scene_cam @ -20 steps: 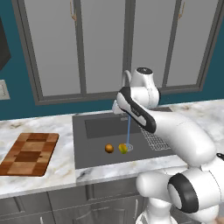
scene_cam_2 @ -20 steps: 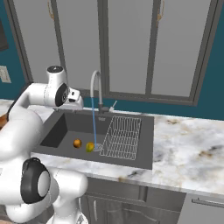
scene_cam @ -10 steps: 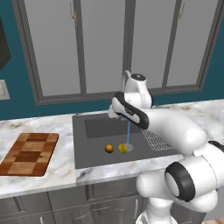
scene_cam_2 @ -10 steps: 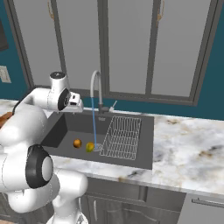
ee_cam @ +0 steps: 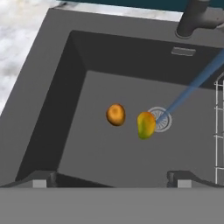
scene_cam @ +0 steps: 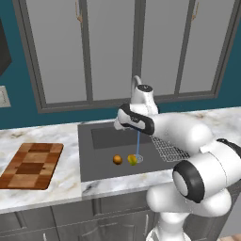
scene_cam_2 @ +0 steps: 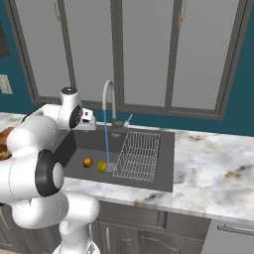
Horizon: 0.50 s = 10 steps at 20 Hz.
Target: Pick the mango, mango from the sink and place them on the cutting board to airdry. Then turn off the sink faucet.
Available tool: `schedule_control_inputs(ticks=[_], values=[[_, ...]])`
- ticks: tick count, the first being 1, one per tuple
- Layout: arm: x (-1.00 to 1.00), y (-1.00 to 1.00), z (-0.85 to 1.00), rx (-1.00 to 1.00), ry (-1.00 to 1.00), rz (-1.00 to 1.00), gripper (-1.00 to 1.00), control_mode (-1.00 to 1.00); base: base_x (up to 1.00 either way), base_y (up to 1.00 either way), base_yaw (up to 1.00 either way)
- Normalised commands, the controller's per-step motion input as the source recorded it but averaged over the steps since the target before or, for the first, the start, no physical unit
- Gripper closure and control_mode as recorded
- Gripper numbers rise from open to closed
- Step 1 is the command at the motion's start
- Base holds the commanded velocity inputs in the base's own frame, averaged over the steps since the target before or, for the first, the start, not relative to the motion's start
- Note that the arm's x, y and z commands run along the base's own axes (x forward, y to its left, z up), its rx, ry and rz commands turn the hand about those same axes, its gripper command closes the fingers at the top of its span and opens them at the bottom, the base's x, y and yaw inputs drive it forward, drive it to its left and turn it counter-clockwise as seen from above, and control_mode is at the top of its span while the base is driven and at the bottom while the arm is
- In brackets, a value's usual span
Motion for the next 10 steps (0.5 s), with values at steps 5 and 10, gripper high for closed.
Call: schedule_control_inputs(ticks=[5, 10], values=[[0.19, 0.01, -0.29, 0.0, 0.0, 0.0, -1.0, -1.0, 0.0, 0.0, 0.0], [0.29, 0.1, -0.32, 0.0, 0.0, 0.0, -1.0, -1.0, 0.0, 0.0, 0.0]])
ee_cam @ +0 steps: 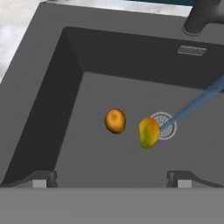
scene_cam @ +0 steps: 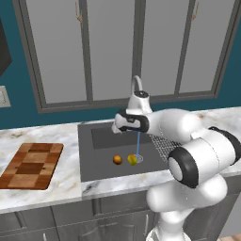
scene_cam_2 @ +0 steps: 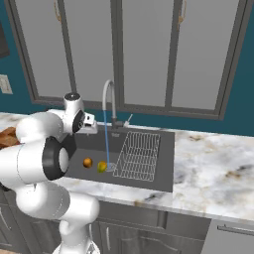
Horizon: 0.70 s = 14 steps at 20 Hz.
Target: Pick the mango, mango from the sink and place them on the cutting board to airdry. Then turn off the sink faucet.
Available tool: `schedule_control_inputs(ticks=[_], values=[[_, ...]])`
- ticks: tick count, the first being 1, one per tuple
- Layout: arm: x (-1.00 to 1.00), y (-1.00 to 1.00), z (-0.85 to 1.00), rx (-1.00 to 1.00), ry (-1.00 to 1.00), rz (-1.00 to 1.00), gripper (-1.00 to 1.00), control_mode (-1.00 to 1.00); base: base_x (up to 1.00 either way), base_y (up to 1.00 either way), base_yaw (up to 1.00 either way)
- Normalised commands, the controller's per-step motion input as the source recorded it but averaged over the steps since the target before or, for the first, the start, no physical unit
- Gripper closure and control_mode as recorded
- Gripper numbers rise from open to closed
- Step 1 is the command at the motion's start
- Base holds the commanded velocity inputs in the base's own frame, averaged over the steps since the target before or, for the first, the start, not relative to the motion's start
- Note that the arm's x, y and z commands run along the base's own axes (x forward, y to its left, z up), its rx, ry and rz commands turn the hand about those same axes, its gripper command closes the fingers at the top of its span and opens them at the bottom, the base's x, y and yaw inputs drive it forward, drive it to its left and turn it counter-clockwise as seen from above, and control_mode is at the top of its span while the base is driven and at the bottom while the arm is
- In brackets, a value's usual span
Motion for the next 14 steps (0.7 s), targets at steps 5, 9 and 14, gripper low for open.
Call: schedule_control_inputs(ticks=[5, 9, 14], values=[[0.26, 0.11, -0.3, 0.0, 0.0, 0.0, -1.0, -1.0, 0.0, 0.0, 0.0], [0.21, 0.08, -0.28, 0.0, 0.0, 0.0, -1.0, -1.0, 0.0, 0.0, 0.0], [0.1, 0.0, -0.25, 0.0, 0.0, 0.0, -1.0, -1.0, 0.0, 0.0, 0.0]])
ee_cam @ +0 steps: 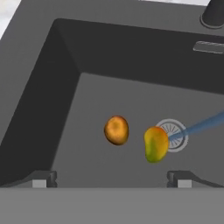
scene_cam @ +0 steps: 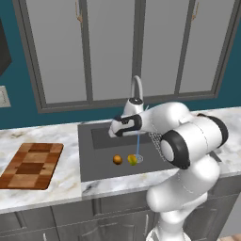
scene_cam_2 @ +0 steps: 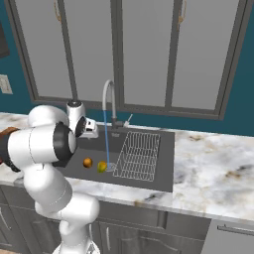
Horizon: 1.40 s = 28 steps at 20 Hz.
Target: Pick the mango, mango from the sink and place them on the cutting board to airdry. Then turn off the sink faucet.
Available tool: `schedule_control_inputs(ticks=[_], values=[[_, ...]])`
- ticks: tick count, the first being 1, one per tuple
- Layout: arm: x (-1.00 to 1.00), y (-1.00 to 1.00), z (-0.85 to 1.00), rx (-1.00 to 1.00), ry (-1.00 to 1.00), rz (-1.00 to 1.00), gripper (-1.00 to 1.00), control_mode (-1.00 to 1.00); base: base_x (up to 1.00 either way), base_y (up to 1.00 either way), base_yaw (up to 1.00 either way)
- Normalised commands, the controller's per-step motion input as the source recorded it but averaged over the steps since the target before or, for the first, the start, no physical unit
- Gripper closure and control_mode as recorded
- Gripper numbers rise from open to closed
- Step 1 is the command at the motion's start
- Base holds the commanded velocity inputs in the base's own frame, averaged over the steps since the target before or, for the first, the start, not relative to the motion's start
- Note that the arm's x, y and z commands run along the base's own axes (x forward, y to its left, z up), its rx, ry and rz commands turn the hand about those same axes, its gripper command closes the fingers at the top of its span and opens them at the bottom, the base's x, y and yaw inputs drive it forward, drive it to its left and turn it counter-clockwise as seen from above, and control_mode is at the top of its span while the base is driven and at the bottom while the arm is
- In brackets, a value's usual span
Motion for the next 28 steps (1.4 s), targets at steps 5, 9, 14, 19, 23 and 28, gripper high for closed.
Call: schedule_control_inputs(ticks=[5, 9, 14, 19, 23, 28], values=[[0.11, 0.0, -0.27, 0.0, 0.0, 0.0, -1.0, -1.0, 0.0, 0.0, 0.0], [0.09, 0.0, -0.25, 0.0, 0.0, 0.0, -1.0, -1.0, 0.0, 0.0, 0.0], [0.07, 0.0, -0.21, 0.0, 0.0, 0.0, -1.0, -1.0, 0.0, 0.0, 0.0], [0.06, 0.0, -0.21, 0.0, 0.0, 0.0, -1.0, -1.0, 0.0, 0.0, 0.0], [0.03, 0.01, -0.25, 0.0, 0.0, 0.0, -1.0, -1.0, 0.0, 0.0, 0.0], [0.08, 0.03, -0.27, 0.0, 0.0, 0.0, -1.0, -1.0, 0.0, 0.0, 0.0]])
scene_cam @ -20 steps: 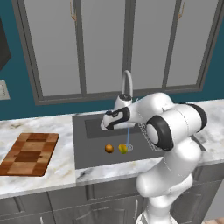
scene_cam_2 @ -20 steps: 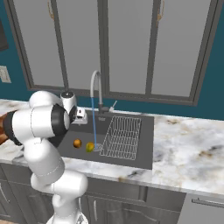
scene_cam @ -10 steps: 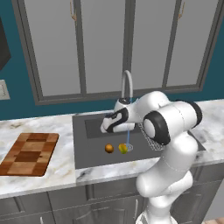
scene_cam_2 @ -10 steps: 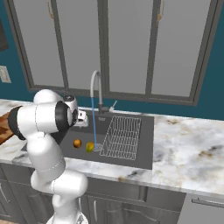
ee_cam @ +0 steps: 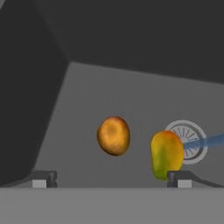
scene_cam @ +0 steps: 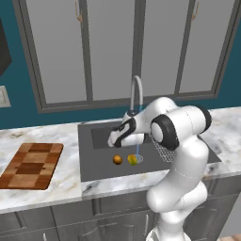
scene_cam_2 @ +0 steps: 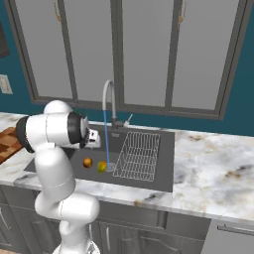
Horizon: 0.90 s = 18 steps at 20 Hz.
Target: Pick the mango, mango from the sink and place them on the cutting board to airdry. Then turn off the sink faucet.
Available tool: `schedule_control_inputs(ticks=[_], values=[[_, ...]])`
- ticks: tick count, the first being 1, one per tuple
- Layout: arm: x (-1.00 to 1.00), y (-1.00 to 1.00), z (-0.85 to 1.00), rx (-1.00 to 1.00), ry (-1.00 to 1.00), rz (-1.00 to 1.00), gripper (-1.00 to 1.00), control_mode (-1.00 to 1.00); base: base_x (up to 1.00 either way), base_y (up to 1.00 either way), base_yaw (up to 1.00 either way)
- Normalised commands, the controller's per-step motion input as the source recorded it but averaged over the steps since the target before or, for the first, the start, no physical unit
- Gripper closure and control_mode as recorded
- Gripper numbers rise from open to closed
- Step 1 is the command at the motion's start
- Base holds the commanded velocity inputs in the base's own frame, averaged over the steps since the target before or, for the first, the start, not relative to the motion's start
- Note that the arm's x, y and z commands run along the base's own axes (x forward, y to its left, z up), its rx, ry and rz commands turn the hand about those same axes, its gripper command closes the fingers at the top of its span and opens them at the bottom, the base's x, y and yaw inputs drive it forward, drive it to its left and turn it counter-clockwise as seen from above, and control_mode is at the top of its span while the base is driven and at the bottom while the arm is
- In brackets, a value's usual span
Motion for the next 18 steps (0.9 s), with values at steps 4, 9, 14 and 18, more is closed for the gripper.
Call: schedule_control_inputs(ticks=[4, 9, 14, 18], values=[[0.16, 0.03, -0.29, 0.0, 0.0, 0.0, -1.0, -1.0, 0.0, 0.0, 0.0], [0.16, 0.06, -0.28, 0.0, 0.0, 0.0, -1.0, -1.0, 0.0, 0.0, 0.0], [0.11, 0.05, -0.25, 0.0, 0.0, 0.0, -1.0, -1.0, 0.0, 0.0, 0.0], [0.07, 0.01, -0.24, 0.0, 0.0, 0.0, -1.0, -1.0, 0.0, 0.0, 0.0]])
